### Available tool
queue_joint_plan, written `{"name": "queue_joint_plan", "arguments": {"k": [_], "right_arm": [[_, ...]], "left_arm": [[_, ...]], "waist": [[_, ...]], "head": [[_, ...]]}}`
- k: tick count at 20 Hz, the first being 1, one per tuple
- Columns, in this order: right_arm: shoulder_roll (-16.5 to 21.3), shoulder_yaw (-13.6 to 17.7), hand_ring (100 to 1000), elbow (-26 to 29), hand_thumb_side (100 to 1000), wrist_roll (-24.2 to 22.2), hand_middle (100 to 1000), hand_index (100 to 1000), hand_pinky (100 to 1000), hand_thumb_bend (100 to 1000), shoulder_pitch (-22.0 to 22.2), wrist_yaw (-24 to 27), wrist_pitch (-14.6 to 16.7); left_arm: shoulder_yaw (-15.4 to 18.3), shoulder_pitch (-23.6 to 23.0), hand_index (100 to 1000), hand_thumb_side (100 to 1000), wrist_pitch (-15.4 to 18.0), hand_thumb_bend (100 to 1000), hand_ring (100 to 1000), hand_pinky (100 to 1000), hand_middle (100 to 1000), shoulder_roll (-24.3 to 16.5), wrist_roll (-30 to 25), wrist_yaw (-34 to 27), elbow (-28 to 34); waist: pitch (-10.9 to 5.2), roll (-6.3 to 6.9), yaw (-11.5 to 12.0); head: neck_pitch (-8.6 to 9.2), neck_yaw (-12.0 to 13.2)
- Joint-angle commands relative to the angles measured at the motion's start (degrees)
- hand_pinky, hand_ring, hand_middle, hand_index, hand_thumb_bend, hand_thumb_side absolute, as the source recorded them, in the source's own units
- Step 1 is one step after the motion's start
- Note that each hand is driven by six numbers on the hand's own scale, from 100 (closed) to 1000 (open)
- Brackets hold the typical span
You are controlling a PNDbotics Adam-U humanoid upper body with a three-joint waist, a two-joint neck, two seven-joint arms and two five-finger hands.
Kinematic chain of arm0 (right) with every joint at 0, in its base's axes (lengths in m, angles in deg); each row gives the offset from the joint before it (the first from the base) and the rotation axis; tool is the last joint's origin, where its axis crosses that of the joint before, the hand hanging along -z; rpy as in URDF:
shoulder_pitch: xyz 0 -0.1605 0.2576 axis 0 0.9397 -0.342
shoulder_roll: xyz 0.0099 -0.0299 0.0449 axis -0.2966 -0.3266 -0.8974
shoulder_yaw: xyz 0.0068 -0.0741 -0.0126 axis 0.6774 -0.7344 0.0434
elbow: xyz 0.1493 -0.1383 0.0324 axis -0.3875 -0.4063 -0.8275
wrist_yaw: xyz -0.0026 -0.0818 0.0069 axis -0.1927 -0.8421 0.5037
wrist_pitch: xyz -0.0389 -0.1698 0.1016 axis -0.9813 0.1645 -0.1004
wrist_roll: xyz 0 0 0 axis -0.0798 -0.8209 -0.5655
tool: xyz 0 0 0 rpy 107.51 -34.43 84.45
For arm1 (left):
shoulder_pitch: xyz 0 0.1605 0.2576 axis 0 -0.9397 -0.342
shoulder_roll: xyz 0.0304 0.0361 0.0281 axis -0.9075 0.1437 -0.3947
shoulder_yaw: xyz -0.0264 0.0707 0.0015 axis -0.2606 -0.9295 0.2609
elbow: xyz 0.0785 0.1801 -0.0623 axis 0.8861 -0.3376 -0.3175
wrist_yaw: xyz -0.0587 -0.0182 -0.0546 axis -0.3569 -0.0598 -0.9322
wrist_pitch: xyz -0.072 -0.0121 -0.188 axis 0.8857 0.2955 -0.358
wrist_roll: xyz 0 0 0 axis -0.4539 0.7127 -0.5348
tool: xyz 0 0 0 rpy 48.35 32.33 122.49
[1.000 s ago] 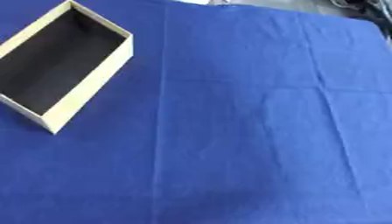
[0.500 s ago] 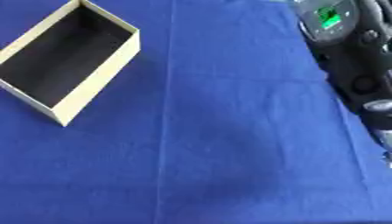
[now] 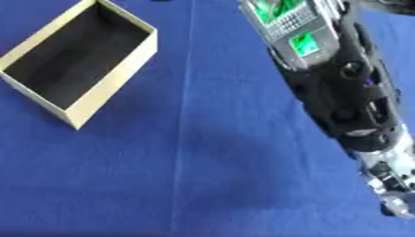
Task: Pick up objects on the table and place them in the box.
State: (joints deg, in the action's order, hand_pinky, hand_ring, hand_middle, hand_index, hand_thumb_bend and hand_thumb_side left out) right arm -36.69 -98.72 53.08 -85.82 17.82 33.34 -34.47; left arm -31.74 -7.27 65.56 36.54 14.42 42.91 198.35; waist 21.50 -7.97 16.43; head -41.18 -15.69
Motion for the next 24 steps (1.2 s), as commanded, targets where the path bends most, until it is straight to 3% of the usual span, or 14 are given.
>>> {"name": "queue_joint_plan", "arguments": {"k": [1, 5, 13, 19, 24], "right_arm": [[-3.9, -0.5, 529, 1.3, 100, -2.2, 438, 518, 459, 100, -1.1, -2.1, -0.5], [-8.7, -3.2, 542, -1.6, 100, -2.3, 443, 521, 492, 100, -1.1, -5.7, -0.9], [-12.9, -8.1, 545, -7.9, 100, -0.9, 446, 525, 501, 100, -0.8, -13.2, -1.6], [-14.1, -9.0, 545, -9.9, 100, -0.2, 445, 525, 501, 100, -0.6, -16.0, -1.0], [-15.5, -9.9, 550, -15.4, 100, -0.7, 450, 531, 504, 100, 0.9, -19.0, -2.7]], "left_arm": [[0.5, 0.3, 585, 259, 0.5, 299, 544, 729, 578, -1.3, 0.5, -0.2, 0.8], [0.5, -0.3, 584, 261, 0.5, 297, 544, 730, 578, -1.6, 0.6, 0.0, 0.8], [0.5, -0.8, 583, 266, 0.3, 292, 543, 731, 578, -1.6, 0.5, 0.0, 0.8], [0.6, -0.8, 583, 267, 0.3, 292, 543, 731, 578, -1.6, 0.4, 0.0, 0.8], [0.8, -1.0, 581, 273, 0.3, 281, 541, 733, 577, -1.3, 0.4, 0.0, 0.8]], "waist": [[-1.45, 0.4, 0.0], [-1.93, 0.04, -0.6], [-2.42, -0.44, -0.8], [-2.39, -0.52, -0.7], [-2.01, -0.92, -0.1]], "head": [[-0.17, -0.1], [-0.42, 0.1], [-0.66, 0.2], [-0.64, 0.2], [-0.64, -0.6]]}}
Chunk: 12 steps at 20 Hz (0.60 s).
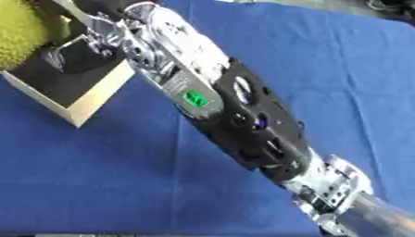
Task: Pick up objects on the table and place them in the box.
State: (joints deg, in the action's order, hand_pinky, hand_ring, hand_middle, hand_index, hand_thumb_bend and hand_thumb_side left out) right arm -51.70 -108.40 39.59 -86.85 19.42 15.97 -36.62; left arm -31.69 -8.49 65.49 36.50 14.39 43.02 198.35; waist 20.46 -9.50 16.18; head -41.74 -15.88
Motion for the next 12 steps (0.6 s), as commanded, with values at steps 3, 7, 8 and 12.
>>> {"name": "queue_joint_plan", "arguments": {"k": [3, 7, 8, 12], "right_arm": [[-1.2, -0.9, 553, -5.4, 100, 1.7, 454, 534, 505, 100, -0.5, -3.2, -0.2], [-1.5, -1.5, 569, -8.5, 100, 2.6, 475, 554, 520, 100, -0.4, -5.2, 0.4], [-1.6, -1.6, 571, -9.0, 100, 2.4, 477, 556, 522, 100, -0.3, -5.8, 0.6], [-1.6, -1.4, 578, -11.1, 100, 2.1, 476, 530, 525, 100, 0.2, -8.3, 0.4]], "left_arm": [[0.7, 0.3, 580, 274, 0.3, 279, 540, 734, 577, -1.1, 0.3, -0.1, 0.8], [0.8, 0.2, 579, 277, 0.3, 274, 539, 735, 577, -0.9, 0.1, -0.2, 0.8], [0.8, 0.2, 579, 277, 0.3, 274, 539, 735, 577, -0.9, 0.1, -0.2, 0.8], [0.8, 0.1, 579, 279, 0.3, 272, 538, 735, 577, -0.8, 0.1, -0.2, 0.8]], "waist": [[-0.76, 0.54, 0.2], [-0.54, 0.5, 0.4], [-0.52, 0.49, 0.4], [-0.47, 0.48, 0.4]], "head": [[0.04, -0.5], [0.18, -0.6], [0.21, -0.6], [0.41, -0.6]]}}
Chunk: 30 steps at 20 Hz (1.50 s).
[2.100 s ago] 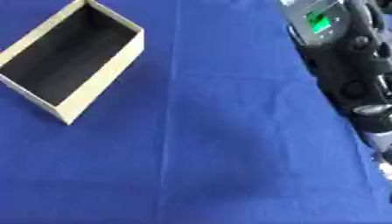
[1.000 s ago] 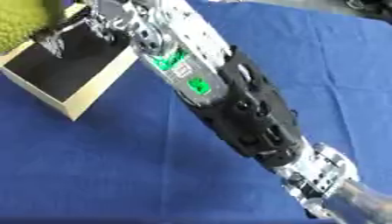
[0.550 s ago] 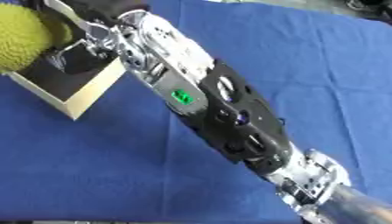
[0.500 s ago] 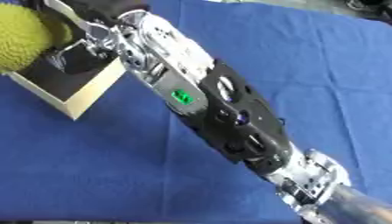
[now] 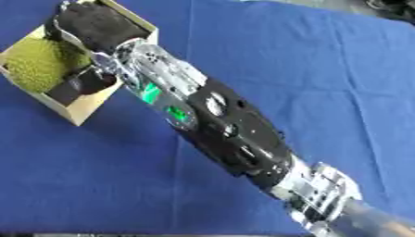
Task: Pick up objects on the table and place them in the box.
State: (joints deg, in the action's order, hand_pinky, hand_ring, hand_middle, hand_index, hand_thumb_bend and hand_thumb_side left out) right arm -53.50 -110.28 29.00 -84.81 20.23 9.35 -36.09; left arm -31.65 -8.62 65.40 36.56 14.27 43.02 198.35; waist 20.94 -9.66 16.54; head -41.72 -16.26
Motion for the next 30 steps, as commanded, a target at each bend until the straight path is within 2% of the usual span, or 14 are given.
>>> {"name": "queue_joint_plan", "arguments": {"k": [1, 5, 9, 15, 18, 23, 30], "right_arm": [[0.1, 0.6, 579, -1.0, 100, 0.2, 477, 533, 526, 100, -0.6, -2.3, -0.5], [-0.3, 1.3, 579, -2.8, 100, 1.7, 475, 532, 526, 100, -0.4, -3.9, -2.7], [-0.7, 2.7, 570, -3.1, 100, 4.1, 465, 519, 517, 100, -0.5, -3.2, -5.4], [-1.1, 6.1, 558, 2.1, 100, 7.7, 452, 501, 512, 100, -1.3, 1.2, -10.0], [1.0, 7.6, 564, 3.9, 100, 7.3, 456, 507, 520, 100, -2.7, 3.7, -11.7], [4.8, 7.6, 575, 0.0, 100, 4.1, 467, 520, 528, 100, -5.3, 7.3, -9.2], [5.1, 7.7, 578, -6.7, 100, 2.8, 473, 527, 531, 100, -7.2, 10.7, -3.0]], "left_arm": [[0.8, 0.2, 579, 280, 0.4, 271, 538, 735, 577, -0.8, 0.2, -0.2, 0.8], [0.8, 0.1, 579, 280, 0.3, 269, 538, 736, 577, -0.7, 0.1, -0.3, 0.8], [0.8, 0.1, 579, 280, 0.3, 268, 538, 736, 577, -0.6, 0.1, -0.3, 0.8], [0.7, 0.0, 579, 277, 0.4, 267, 538, 736, 577, -0.6, 0.0, -0.4, 0.8], [0.7, 0.1, 579, 277, 0.4, 267, 538, 736, 577, -0.6, 0.0, -0.4, 0.8], [0.5, 0.5, 579, 275, 0.5, 268, 538, 735, 577, -0.6, -0.2, -0.5, 0.8], [0.4, 1.1, 579, 278, 0.6, 268, 537, 736, 577, -0.5, -0.3, -0.7, 0.8]], "waist": [[-0.95, 0.65, 0.0], [-0.96, 0.74, 0.1], [-0.9, 0.89, 0.1], [-0.77, 1.15, 0.1], [-0.72, 1.23, 0.2], [-0.6, 1.2, 0.6], [-0.1, 0.81, 1.5]], "head": [[0.42, -0.2], [0.62, -0.4], [0.69, -0.8], [-0.13, -1.7], [-0.59, -1.6], [-0.46, -1.4], [0.3, -1.7]]}}
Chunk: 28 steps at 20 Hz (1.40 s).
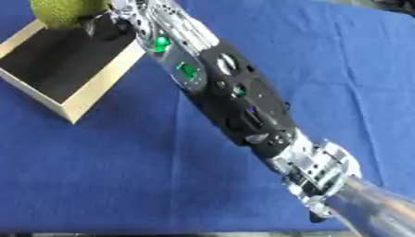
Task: Pick up objects on the table and place them in the box.
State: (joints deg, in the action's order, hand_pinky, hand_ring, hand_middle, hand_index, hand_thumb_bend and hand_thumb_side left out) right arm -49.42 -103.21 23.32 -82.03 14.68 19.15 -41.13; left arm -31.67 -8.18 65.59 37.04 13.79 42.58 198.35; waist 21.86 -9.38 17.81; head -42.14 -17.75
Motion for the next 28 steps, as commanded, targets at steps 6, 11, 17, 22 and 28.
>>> {"name": "queue_joint_plan", "arguments": {"k": [6, 11, 17, 22, 28], "right_arm": [[0.8, 1.0, 584, -6.3, 100, 0.1, 481, 536, 534, 100, -2.9, 0.2, 5.8], [0.2, 1.5, 630, -9.9, 100, 0.7, 546, 612, 578, 100, -3.6, 0.2, 7.6], [0.1, 1.6, 866, -11.7, 253, -1.6, 794, 842, 799, 250, -4.6, -3.1, 9.8], [0.2, 2.6, 888, -10.5, 306, -4.3, 814, 867, 832, 274, -4.4, -6.4, 11.2], [0.5, 4.0, 885, -5.9, 329, -4.8, 810, 863, 835, 212, -4.1, -4.1, 11.3]], "left_arm": [[0.4, 1.2, 579, 281, 0.5, 268, 537, 736, 577, -0.9, 0.1, -0.5, 0.8], [0.5, 1.4, 579, 282, 0.5, 266, 536, 737, 577, -0.8, 0.0, -0.6, 0.8], [0.5, 1.4, 579, 281, 0.5, 269, 534, 736, 577, -0.8, 0.1, -0.7, 0.8], [0.5, 1.3, 579, 281, 0.5, 270, 534, 736, 577, -0.7, 0.3, -0.7, 0.8], [0.5, 1.0, 580, 279, 0.5, 271, 534, 735, 577, -0.7, 0.4, -0.7, 0.8]], "waist": [[-0.77, -0.08, 1.0], [-0.62, -0.27, 1.3], [-0.65, -0.11, 1.3], [-0.73, 0.18, 1.1], [-0.9, 0.55, 0.8]], "head": [[1.26, -0.7], [1.6, -1.1], [1.51, -2.9], [1.06, -4.2], [0.84, -4.5]]}}
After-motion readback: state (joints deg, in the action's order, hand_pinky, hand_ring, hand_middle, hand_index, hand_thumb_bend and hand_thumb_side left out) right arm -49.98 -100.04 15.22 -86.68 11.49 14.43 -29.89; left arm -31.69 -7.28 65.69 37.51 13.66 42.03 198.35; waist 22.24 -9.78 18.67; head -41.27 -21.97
